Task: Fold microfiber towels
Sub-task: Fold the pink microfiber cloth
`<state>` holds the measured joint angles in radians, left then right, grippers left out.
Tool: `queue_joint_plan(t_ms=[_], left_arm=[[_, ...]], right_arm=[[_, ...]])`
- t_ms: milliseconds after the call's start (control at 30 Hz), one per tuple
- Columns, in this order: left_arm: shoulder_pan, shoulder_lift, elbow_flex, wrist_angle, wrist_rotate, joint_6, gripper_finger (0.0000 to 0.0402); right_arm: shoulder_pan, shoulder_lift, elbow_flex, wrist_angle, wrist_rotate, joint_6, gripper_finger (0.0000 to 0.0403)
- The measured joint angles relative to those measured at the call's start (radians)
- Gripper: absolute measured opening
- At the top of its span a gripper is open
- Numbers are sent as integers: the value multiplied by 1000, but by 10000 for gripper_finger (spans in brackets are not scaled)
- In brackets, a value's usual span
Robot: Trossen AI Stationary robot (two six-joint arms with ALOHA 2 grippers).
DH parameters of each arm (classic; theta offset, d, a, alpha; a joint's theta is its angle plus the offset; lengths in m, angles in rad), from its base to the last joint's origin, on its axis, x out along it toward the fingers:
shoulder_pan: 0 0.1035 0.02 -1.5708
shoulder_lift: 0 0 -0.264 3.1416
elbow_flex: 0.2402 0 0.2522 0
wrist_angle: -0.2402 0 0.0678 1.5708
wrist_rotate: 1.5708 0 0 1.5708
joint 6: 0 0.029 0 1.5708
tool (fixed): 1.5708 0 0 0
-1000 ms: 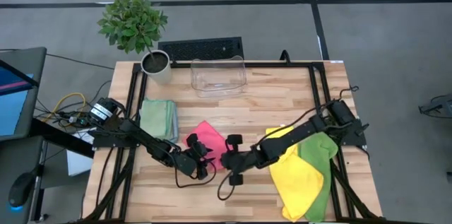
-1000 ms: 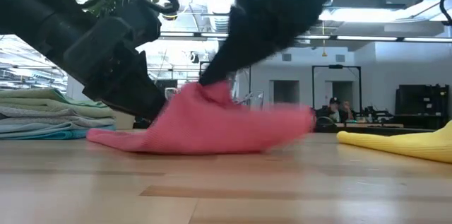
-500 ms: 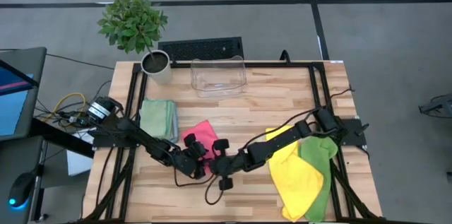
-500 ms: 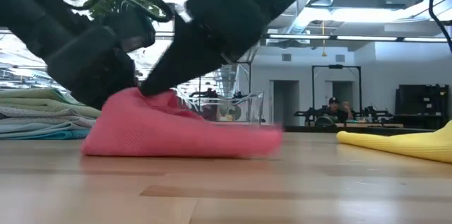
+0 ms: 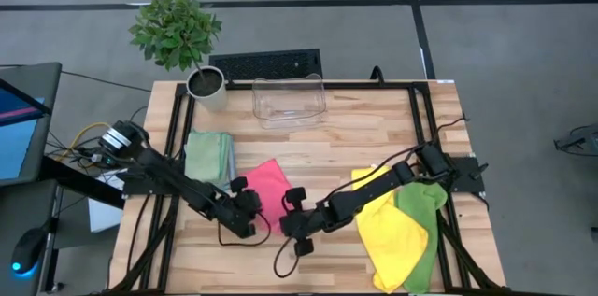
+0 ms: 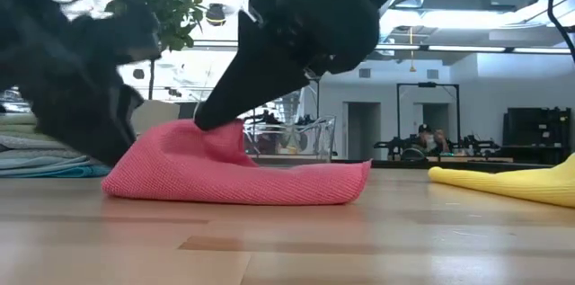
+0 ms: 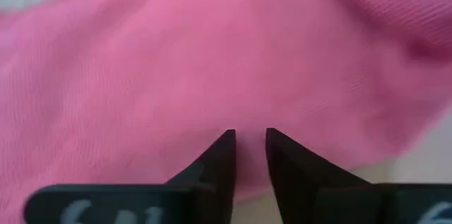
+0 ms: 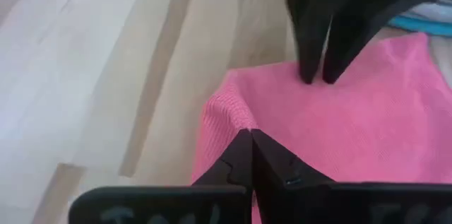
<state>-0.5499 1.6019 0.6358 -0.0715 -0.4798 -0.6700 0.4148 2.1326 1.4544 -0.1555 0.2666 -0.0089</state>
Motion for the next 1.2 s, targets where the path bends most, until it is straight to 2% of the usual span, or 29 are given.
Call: queue_joint_plan(t_ms=[200, 367, 500, 767, 867, 1033, 1200], left_arm=[[-5, 87, -14, 178, -10, -3, 25], [-11, 150, -8, 273, -13, 4, 4], [-11, 161, -9, 317, -19, 27, 2], [-11, 164, -9, 327, -37, 41, 4], [-14, 164, -9, 322, -31, 41, 4], [-14, 160, -9, 312, -11, 45, 4], [-14, 158, -9, 312, -12, 45, 4]], right_arm=[[10, 0, 11, 12, 0, -19, 20], [-4, -1, 39, 48, -4, -60, 18], [-33, -1, 39, 53, -10, -60, 24], [-72, 39, 35, 102, -112, -62, 23], [-84, 63, 38, 111, -107, -62, 25], [-99, 71, 38, 137, -108, -62, 53], [-103, 69, 38, 137, -104, -61, 105]])
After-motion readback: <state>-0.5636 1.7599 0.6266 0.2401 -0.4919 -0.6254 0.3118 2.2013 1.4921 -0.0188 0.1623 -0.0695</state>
